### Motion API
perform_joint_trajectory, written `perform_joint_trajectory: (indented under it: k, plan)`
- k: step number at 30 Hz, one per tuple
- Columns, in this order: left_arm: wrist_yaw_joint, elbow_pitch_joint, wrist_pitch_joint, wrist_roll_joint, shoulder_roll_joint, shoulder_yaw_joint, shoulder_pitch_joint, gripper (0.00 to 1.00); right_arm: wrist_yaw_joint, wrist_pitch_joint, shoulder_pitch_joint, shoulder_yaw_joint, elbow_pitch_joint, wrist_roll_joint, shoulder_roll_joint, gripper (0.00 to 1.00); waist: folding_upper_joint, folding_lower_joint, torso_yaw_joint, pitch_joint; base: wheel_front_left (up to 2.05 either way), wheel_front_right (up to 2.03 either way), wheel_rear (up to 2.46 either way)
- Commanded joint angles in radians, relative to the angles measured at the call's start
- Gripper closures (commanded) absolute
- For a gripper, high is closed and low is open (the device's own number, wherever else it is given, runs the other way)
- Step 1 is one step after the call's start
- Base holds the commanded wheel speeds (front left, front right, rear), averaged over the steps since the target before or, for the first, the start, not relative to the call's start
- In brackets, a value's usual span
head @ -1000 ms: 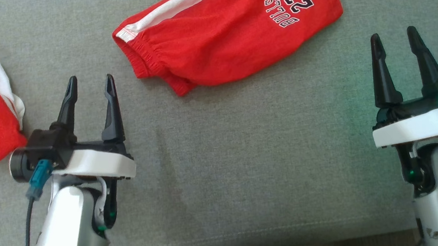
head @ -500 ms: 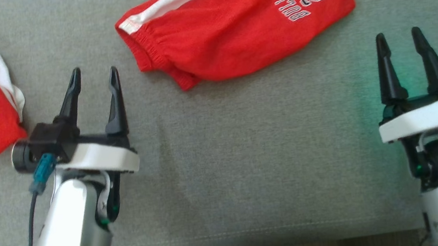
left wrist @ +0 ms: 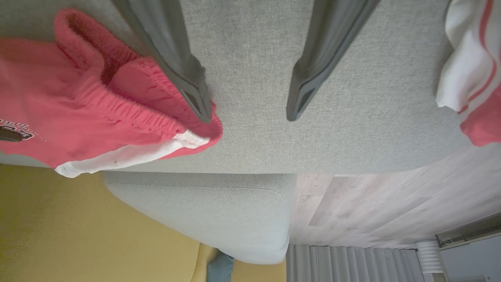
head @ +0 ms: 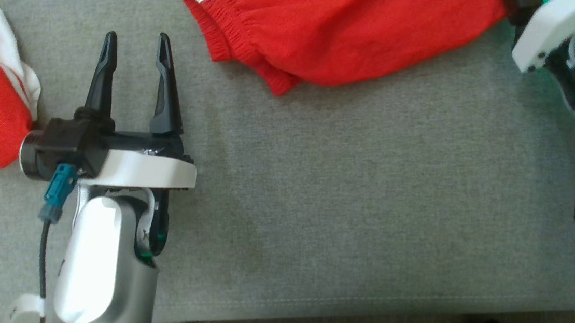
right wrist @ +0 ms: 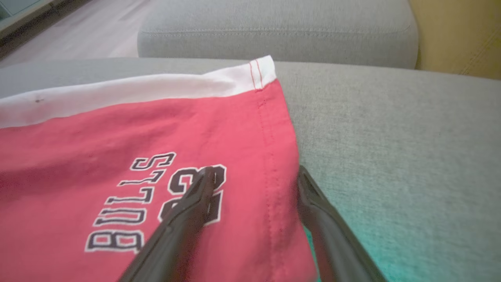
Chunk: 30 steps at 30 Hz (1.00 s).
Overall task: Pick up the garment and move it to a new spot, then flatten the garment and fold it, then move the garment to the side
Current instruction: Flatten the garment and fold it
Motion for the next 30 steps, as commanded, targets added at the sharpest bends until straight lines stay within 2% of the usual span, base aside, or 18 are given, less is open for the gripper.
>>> perform_joint_trajectory:
  k: [1, 12, 14, 15, 20, 25, 30]
  plan:
    - [-0.007, -0.027, -0.005, 0.013, 0.010, 0.039, -0.017, 0.00, 0.004, 0.046, -0.041, 0.026, 0.005, 0.016, -0.019, 0.00, 0.0000, -0.0002, 0.014, 0.011, 0.00, 0.00, 0.00]
    - [-0.026, -0.021, -0.005, 0.028, -0.014, 0.047, -0.025, 0.00, 0.004, 0.233, -0.169, 0.090, 0.153, 0.073, -0.035, 0.00, 0.0000, -0.0002, 0.027, 0.019, 0.00, 0.00, 0.00]
    - [-0.029, -0.019, -0.005, 0.032, -0.016, 0.050, -0.023, 0.00, 0.004, 0.271, -0.178, 0.101, 0.168, 0.093, -0.033, 0.75, 0.0000, -0.0002, 0.024, 0.017, 0.00, 0.00, 0.00]
    - [-0.030, -0.018, -0.005, 0.033, -0.017, 0.052, -0.023, 0.00, 0.004, 0.282, -0.182, 0.105, 0.170, 0.101, -0.033, 1.00, 0.0000, -0.0002, 0.023, 0.016, 0.00, 0.00, 0.00]
    - [-0.035, -0.012, -0.005, 0.043, -0.021, 0.061, -0.020, 0.00, 0.004, 0.305, -0.155, 0.102, 0.162, 0.143, -0.020, 1.00, 0.0000, -0.0002, 0.014, 0.000, 0.00, 0.00, 0.00]
    - [-0.036, -0.012, -0.005, 0.051, -0.023, 0.071, 0.003, 0.00, 0.004, 0.233, -0.035, 0.054, 0.084, 0.159, 0.002, 1.00, 0.0000, -0.0002, -0.004, -0.035, 0.00, 0.00, 0.00]
    - [-0.033, -0.021, -0.005, 0.060, -0.021, 0.089, 0.048, 0.00, 0.004, 0.134, 0.171, -0.048, -0.044, 0.140, 0.063, 1.00, 0.0000, -0.0002, -0.038, -0.078, 0.00, 0.00, 0.00]
